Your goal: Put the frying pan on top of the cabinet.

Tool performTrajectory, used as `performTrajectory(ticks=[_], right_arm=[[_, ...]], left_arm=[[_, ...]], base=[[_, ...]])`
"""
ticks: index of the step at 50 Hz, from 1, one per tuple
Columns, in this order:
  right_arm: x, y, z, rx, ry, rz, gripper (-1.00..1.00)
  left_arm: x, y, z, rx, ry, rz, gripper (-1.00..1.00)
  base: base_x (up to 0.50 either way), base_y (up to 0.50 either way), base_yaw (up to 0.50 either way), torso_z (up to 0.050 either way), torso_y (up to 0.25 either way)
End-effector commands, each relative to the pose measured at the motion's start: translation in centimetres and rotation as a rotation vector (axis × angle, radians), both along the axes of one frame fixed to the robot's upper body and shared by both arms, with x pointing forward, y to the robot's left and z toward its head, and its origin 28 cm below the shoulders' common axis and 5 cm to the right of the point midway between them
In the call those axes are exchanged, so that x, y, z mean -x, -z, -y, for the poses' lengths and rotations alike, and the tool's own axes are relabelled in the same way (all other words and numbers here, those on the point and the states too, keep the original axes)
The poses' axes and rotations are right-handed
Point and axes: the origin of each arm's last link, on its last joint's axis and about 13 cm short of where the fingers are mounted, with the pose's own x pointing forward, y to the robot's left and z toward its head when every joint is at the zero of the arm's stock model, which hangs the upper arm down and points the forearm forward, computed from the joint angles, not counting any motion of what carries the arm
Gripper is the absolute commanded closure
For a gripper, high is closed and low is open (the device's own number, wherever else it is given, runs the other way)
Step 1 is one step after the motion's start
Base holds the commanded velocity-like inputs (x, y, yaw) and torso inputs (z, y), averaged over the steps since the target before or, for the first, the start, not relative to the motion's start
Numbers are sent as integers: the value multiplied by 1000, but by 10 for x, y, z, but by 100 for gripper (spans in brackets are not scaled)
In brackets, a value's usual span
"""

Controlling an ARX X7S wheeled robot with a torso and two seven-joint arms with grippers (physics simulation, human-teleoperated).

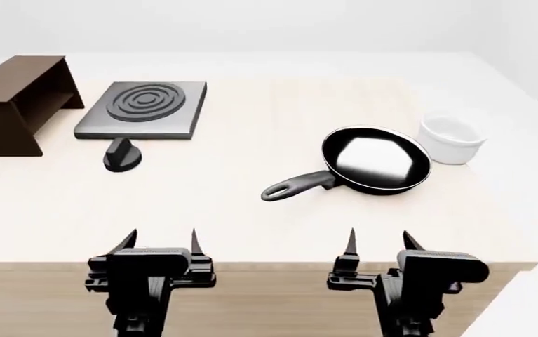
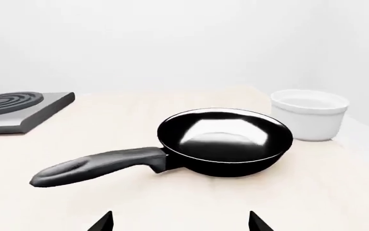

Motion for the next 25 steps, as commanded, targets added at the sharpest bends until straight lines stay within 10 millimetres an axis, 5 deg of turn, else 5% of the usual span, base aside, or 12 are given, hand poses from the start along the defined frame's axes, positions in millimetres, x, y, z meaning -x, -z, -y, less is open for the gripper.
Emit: performTrajectory(ticks=[1,9,25], right_arm=[[4,-50,6,41,49,46,-100],[6,-36,7,14,50,24,-100],[5,-36,6,23,34,30,-100]], left_arm=[[-2,-49,-4,-36,-22,44,-100],[-2,-32,-3,-57,-24,3,-100],[-3,-29,-3,-63,-30,0,-100]], base=[[500,0,0,0,0],[500,0,0,0,0],[500,0,0,0,0]])
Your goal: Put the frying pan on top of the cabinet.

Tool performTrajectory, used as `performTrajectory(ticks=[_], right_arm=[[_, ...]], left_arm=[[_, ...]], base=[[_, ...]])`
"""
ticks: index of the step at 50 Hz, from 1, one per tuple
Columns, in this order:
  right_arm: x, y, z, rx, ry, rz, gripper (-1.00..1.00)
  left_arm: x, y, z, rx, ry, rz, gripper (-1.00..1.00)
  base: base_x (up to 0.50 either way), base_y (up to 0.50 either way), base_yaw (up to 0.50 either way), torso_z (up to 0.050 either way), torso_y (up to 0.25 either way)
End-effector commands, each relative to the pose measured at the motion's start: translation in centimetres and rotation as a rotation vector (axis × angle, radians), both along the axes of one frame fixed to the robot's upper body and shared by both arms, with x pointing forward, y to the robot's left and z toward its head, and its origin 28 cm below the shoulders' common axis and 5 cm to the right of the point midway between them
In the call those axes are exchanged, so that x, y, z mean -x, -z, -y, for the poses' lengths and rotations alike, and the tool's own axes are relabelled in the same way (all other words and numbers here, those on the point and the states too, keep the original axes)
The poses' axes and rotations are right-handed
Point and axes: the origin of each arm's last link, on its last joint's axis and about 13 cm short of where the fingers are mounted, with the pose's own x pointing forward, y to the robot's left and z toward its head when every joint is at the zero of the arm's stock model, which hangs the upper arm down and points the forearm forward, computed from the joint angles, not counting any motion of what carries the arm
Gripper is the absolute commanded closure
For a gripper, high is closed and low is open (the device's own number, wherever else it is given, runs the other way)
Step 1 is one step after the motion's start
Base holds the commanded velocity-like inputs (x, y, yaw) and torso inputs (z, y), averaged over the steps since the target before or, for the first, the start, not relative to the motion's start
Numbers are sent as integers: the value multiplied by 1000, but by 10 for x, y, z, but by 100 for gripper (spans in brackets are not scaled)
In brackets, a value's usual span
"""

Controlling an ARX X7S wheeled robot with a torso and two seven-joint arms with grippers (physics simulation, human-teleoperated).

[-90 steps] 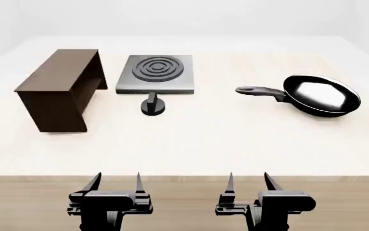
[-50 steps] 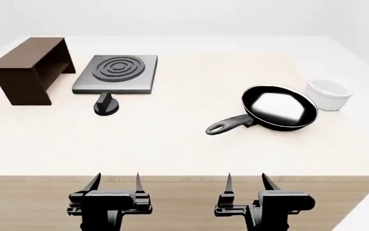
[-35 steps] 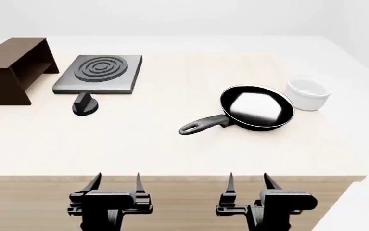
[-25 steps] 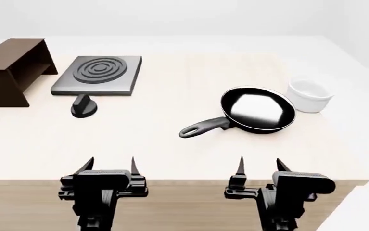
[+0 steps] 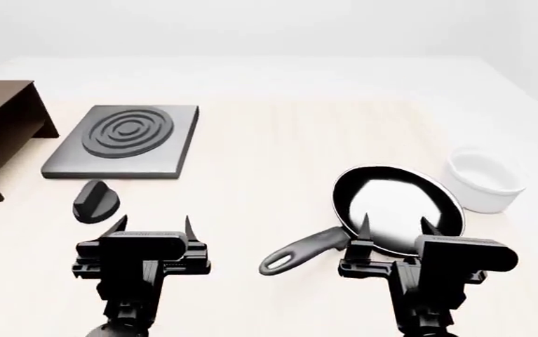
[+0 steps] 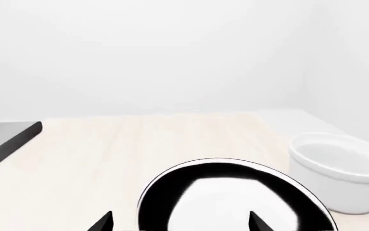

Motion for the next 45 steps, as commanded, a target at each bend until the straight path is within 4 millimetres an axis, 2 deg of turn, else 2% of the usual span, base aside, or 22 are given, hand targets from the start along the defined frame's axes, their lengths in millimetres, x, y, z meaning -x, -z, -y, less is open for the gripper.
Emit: performTrajectory(ticks=[1,23,28,31,34,38,45], right_arm=[[1,-2,0,2,-2,4,-100],[1,-2,2,16,30,9,-100],[6,-31,4,42,8,155,-100],[22,-60,2,98,8,330,-100],[30,-74,2,83,19,399,-100],[34,-83,4,63,46,448,-100],[34,-82,4,58,39,446,-100]], left_arm=[[0,-1,-1,-9,-6,-2,-100],[1,1,-1,-11,-9,-2,-100],[0,1,-1,-10,-9,-3,-100],[0,2,-1,-11,-7,-4,-100],[1,1,0,-10,-5,-6,-100],[1,1,0,-9,0,-6,-100],[2,0,-1,-7,0,-4,-100]], base=[[500,0,0,0,0],[475,0,0,0,1],[0,0,0,0,0],[0,0,0,0,0],[0,0,0,0,0],[0,0,0,0,0],[0,0,0,0,0]])
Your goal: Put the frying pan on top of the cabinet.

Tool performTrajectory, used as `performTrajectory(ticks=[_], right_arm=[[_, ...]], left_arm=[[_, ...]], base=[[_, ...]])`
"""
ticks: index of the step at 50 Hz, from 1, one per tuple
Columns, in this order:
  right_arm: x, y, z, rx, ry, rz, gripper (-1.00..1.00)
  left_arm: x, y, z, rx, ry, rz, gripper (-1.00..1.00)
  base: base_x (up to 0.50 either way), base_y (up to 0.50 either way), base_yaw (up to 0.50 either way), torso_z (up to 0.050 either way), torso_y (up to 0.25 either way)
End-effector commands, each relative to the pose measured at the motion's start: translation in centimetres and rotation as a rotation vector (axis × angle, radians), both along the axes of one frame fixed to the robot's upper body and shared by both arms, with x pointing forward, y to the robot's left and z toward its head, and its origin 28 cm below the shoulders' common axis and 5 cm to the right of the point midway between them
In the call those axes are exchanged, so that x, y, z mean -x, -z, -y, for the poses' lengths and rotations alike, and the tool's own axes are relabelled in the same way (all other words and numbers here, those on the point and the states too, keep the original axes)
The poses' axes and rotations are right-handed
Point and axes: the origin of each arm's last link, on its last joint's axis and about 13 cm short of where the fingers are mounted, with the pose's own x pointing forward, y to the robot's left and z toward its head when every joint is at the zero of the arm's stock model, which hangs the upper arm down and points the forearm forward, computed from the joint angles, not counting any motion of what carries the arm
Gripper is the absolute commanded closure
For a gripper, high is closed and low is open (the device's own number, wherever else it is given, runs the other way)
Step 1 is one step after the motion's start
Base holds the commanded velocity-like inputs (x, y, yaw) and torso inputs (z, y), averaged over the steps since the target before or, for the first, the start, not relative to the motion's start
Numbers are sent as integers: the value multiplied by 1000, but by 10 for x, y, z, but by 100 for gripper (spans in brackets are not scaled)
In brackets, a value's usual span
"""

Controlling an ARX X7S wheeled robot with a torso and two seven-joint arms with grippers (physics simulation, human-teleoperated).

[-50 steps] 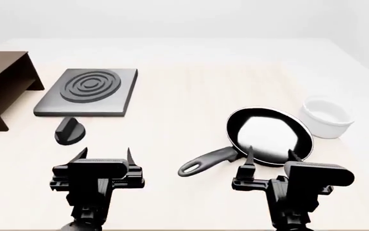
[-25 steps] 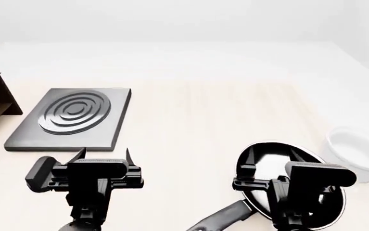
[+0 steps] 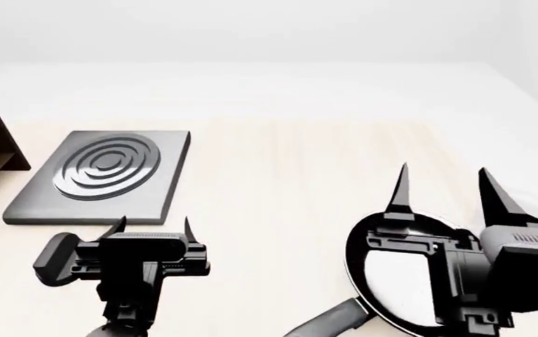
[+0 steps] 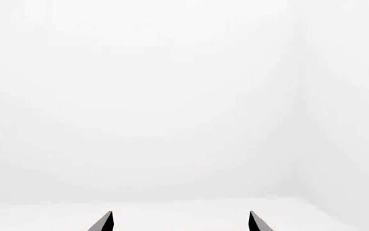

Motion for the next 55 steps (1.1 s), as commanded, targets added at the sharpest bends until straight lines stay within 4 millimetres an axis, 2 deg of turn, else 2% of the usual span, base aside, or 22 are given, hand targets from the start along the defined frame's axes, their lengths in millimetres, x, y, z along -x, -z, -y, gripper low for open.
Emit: performTrajectory(ticks=[1,6,10,12,14,16,21,23,27,32,33,34,45,53,55], right_arm=[[11,-17,0,4,5,103,-100],[10,-17,0,0,1,99,-100],[9,-16,0,-1,-3,92,-100],[8,-15,0,-1,-3,88,-100],[7,-15,0,-3,-3,84,-100],[7,-14,1,-7,-9,81,-100],[6,-14,1,-8,-6,78,-100],[5,-13,1,-6,-5,72,-100],[5,-13,1,-3,-7,69,-100],[4,-12,1,-7,-13,66,-100],[4,-12,1,-7,-14,65,-100],[4,-12,1,-6,-14,64,-100],[1,-10,0,-9,-27,47,-100],[0,-10,1,-10,-26,43,-100],[0,-9,0,-7,-28,43,-100]], left_arm=[[1,-2,0,1,7,3,-100],[2,-5,0,-4,19,1,-100],[5,-17,1,-26,34,-10,-100],[8,-28,1,4,113,-63,-100],[15,-46,2,-62,214,-55,-100],[20,-55,3,-97,271,-48,-100],[38,-76,10,-126,542,-135,-100],[40,-81,12,-137,650,-200,-100],[38,-88,13,-131,748,-332,-100],[32,-99,13,-98,830,-410,-100],[23,-101,9,-67,778,-479,-100],[30,-107,13,-53,871,-468,-100],[39,-102,25,-65,990,-528,-100],[48,-107,30,-61,1014,-557,-100],[53,-103,34,-90,1011,-591,-100]], base=[[0,0,0,0,0],[0,0,0,0,0],[0,0,0,0,0],[0,0,0,0,0],[0,0,0,0,0],[0,0,0,0,0],[0,0,0,0,0],[0,0,0,0,0],[0,0,0,0,0],[0,0,0,0,0],[0,0,0,0,0],[0,0,0,0,0],[0,0,0,0,0],[0,0,0,0,0],[0,0,0,0,0]])
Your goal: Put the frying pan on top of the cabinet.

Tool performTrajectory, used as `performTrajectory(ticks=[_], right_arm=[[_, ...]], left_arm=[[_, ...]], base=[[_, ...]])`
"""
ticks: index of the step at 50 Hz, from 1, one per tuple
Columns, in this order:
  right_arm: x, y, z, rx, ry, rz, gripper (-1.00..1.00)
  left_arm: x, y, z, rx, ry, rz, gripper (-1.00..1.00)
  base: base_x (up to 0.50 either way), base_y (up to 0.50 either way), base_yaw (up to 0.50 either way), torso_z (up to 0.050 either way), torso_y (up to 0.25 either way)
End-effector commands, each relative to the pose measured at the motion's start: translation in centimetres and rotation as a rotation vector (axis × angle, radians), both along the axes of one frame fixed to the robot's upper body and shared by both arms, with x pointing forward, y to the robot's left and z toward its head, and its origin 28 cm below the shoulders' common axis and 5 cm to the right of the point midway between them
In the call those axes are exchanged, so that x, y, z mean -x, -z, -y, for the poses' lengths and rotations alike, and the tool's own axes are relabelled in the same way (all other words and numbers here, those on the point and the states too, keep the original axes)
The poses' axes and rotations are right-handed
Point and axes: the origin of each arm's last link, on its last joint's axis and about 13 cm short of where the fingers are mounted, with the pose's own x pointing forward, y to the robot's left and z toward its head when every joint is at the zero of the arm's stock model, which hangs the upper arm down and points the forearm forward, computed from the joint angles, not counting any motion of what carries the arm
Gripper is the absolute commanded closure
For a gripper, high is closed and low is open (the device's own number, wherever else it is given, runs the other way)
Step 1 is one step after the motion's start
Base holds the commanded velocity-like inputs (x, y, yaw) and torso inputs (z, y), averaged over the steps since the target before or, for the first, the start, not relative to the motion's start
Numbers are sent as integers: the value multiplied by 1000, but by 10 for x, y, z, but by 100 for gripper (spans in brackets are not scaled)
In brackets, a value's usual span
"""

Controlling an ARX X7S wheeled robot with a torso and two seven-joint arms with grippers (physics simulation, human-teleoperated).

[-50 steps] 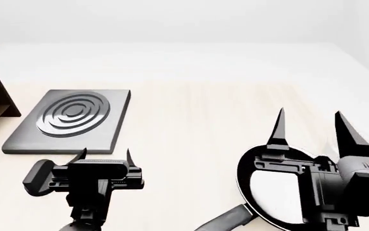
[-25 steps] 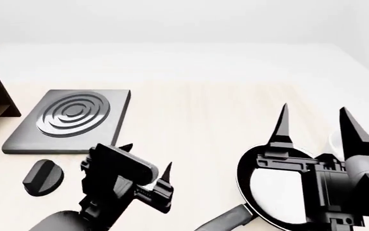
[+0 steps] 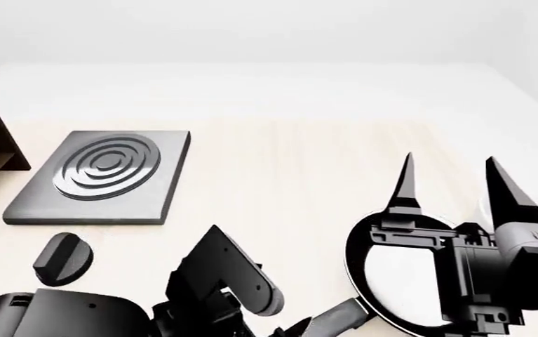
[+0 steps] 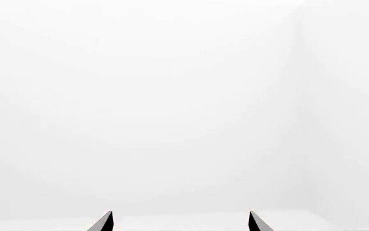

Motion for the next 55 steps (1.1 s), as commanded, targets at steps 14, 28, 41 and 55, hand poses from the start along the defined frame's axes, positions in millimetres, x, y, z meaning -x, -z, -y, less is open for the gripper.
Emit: performTrajectory(ticks=[14,28,41,55], right_arm=[[-1,1,-1,10,-8,-8,-100],[0,1,-3,17,-16,-7,-100],[0,1,-4,21,-20,-6,-100],[0,1,-5,21,-31,-4,-100]], left_arm=[[19,17,20,-137,76,-93,-100],[4,31,28,-220,43,-62,-100],[-7,38,34,-258,52,-64,-100],[-10,39,38,-260,87,-63,-100]], base=[[0,0,0,0,0],[0,0,0,0,0],[0,0,0,0,0],[0,0,0,0,0]])
